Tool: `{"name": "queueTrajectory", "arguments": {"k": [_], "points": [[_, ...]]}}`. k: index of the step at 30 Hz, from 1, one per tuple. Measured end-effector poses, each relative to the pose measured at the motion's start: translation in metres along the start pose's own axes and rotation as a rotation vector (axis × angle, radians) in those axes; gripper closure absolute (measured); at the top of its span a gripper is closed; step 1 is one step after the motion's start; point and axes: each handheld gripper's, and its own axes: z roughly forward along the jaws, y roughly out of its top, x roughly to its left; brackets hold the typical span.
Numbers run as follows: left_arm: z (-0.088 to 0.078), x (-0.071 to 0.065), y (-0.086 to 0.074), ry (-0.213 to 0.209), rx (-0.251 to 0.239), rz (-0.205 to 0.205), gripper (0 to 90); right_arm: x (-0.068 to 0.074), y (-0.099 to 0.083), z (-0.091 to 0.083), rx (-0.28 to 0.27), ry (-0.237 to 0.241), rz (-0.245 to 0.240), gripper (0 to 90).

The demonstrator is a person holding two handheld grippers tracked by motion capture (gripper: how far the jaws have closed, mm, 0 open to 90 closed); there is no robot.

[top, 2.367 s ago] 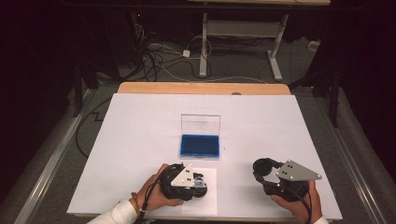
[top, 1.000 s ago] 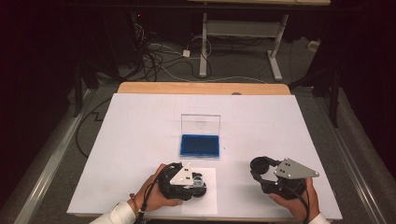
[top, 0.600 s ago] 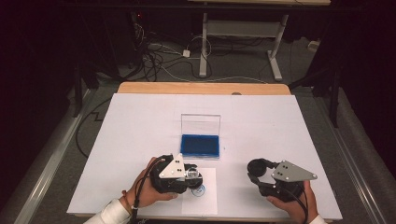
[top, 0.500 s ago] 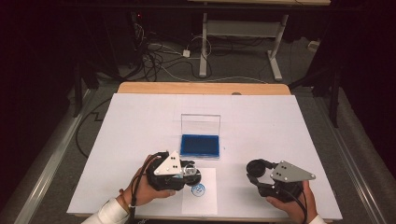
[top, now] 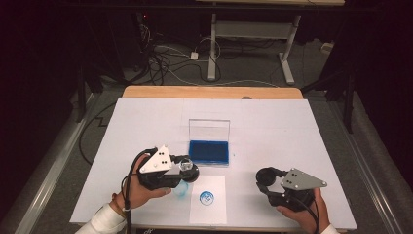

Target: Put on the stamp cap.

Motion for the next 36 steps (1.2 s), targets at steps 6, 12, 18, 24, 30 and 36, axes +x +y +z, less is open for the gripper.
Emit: {"name": "queueTrajectory", "arguments": {"k": [6, 12, 18, 24, 30, 36], "points": [[-0.009, 0.003, 0.002, 0.011, -0.035, -0.009, 54.4, 0.002, 0.000, 0.003, 0.008, 0.009, -0.006, 38.6], [-0.011, 0.005, 0.001, 0.013, -0.048, -0.015, 54.4, 0.004, 0.002, 0.007, 0.010, 0.023, -0.002, 38.6], [-0.012, 0.005, 0.002, 0.008, -0.057, -0.018, 54.4, 0.007, 0.005, 0.012, 0.010, 0.040, -0.004, 38.6], [-0.012, 0.004, 0.003, 0.008, -0.062, -0.015, 54.4, 0.013, 0.008, 0.019, 0.016, 0.063, -0.013, 38.6], [-0.011, 0.002, 0.005, 0.006, -0.064, -0.015, 54.4, 0.021, 0.014, 0.027, 0.018, 0.095, -0.040, 38.6], [-0.007, 0.000, 0.008, -0.004, -0.066, -0.010, 54.4, 0.028, 0.022, 0.036, 0.013, 0.120, -0.046, 38.7]]}}
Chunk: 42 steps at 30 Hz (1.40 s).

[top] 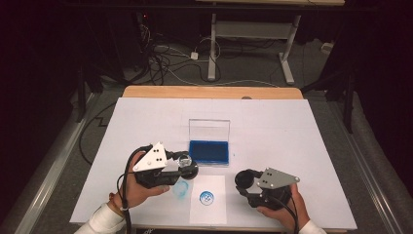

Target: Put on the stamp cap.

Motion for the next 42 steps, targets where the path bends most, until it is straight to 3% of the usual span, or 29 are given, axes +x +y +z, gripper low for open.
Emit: {"name": "queueTrajectory", "arguments": {"k": [8, 11, 23, 29, 42], "points": [[0.016, -0.006, 0.009, -0.037, -0.011, 0.010, 54.4, 0.009, 0.018, 0.019, -0.014, 0.044, -0.024, 38.7], [0.023, -0.008, 0.011, -0.058, -0.021, -0.005, 54.4, 0.015, 0.025, 0.027, -0.019, 0.064, -0.041, 38.7], [0.049, -0.011, 0.018, -0.090, -0.069, -0.035, 54.4, 0.028, 0.045, 0.044, -0.074, 0.155, -0.004, 38.6], [0.057, -0.008, 0.017, -0.131, -0.102, -0.070, 54.4, 0.027, 0.045, 0.045, -0.078, 0.161, 0.021, 38.7], [0.057, -0.007, 0.011, -0.159, -0.121, -0.089, 54.4, 0.024, 0.043, 0.044, -0.092, 0.128, 0.042, 38.7]]}}
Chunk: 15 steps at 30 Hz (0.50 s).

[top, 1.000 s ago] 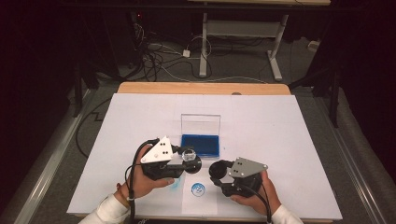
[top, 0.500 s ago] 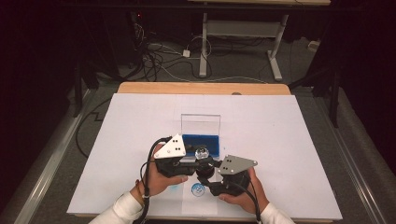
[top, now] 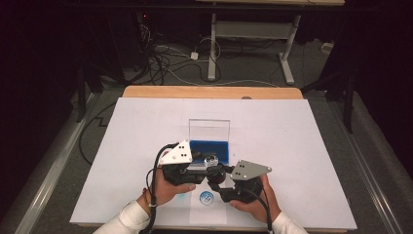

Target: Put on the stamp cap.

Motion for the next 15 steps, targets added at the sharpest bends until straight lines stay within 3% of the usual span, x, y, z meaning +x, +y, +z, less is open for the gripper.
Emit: {"name": "queueTrajectory", "arguments": {"k": [5, 12, 15], "points": [[0.0014, -0.0014, -0.0005, 0.007, 0.018, 0.021, 54.4, -0.0003, -0.0007, -0.0002, 0.004, -0.012, 0.000, 38.7], [0.0017, 0.0027, -0.0055, -0.023, -0.013, -0.025, 54.4, 0.0016, -0.0003, -0.0003, 0.006, 0.001, -0.004, 38.8], [0.0010, 0.0070, -0.0095, -0.045, -0.036, -0.068, 54.4, 0.0013, -0.0002, -0.0015, 0.002, 0.006, 0.002, 38.8]]}}
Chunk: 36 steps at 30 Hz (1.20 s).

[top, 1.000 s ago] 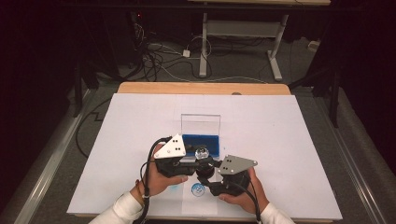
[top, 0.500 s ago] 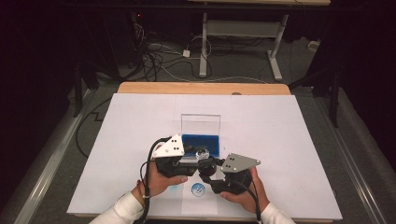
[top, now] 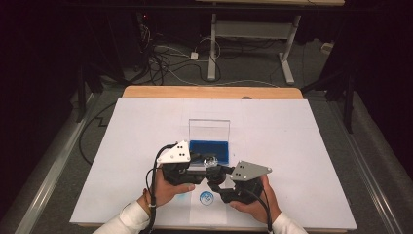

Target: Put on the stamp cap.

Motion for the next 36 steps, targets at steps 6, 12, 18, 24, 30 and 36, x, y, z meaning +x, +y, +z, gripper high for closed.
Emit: {"name": "queueTrajectory", "arguments": {"k": [6, 12, 18, 24, 30, 36], "points": [[0.001, 0.004, -0.005, -0.027, -0.029, -0.048, 54.4, 0.000, 0.000, -0.002, 0.003, -0.009, 0.010, 38.9], [0.002, 0.004, -0.008, -0.044, -0.040, -0.079, 54.4, 0.001, 0.001, -0.003, 0.011, -0.013, 0.007, 39.0], [0.004, 0.002, -0.008, -0.041, -0.024, -0.073, 54.3, 0.002, 0.001, -0.003, 0.028, -0.021, -0.008, 39.0], [0.005, -0.002, -0.007, -0.029, -0.018, -0.063, 54.3, 0.003, 0.001, -0.002, 0.035, -0.023, -0.011, 38.9], [0.003, -0.009, 0.000, 0.017, 0.029, 0.009, 54.3, 0.003, 0.000, -0.001, 0.016, -0.021, -0.028, 38.7], [0.003, -0.011, 0.001, 0.034, 0.059, 0.042, 54.3, 0.005, -0.003, 0.001, 0.015, -0.034, -0.040, 38.4]]}}
